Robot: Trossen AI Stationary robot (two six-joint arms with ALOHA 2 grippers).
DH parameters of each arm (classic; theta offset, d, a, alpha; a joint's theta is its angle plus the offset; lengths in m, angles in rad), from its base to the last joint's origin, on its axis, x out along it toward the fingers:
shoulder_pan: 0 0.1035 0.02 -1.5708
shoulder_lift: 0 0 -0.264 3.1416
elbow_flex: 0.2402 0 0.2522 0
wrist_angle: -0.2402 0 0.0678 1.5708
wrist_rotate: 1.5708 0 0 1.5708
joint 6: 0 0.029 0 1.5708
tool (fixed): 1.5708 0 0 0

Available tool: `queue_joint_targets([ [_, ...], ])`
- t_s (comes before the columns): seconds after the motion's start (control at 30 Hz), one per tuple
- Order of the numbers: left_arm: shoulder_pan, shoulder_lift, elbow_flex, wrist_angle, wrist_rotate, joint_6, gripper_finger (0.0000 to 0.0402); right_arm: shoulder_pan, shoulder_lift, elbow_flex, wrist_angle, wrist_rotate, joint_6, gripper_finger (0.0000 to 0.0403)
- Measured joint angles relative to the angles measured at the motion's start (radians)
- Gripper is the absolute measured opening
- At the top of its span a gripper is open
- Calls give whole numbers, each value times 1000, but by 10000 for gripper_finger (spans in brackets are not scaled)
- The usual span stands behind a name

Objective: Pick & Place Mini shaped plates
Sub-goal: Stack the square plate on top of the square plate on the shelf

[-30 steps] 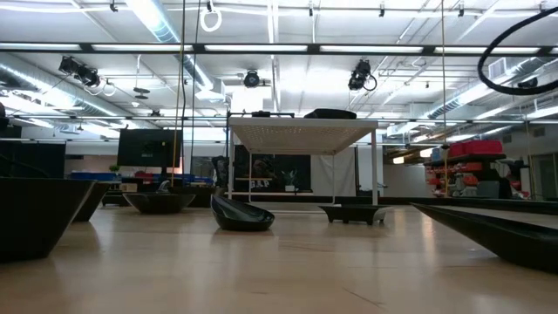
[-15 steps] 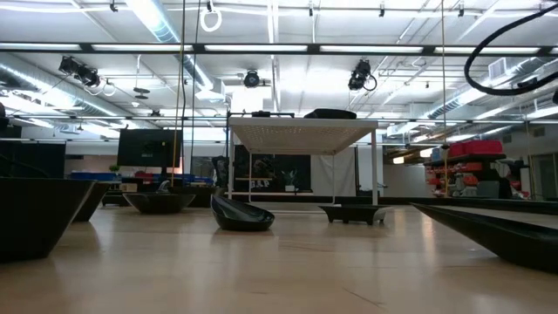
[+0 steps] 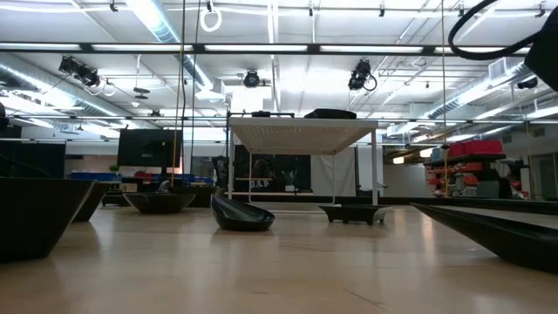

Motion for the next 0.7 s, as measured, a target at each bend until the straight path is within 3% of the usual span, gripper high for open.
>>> queue_joint_targets([
  [0.2, 0, 0, 0, 0, 0, 0, 3, 0, 7, 0, -4, 27, -15, 194],
  [0.7, 0, 0, 0, 0, 0, 0, 3, 18, 83, 64, -42, 21, -17, 190],
])
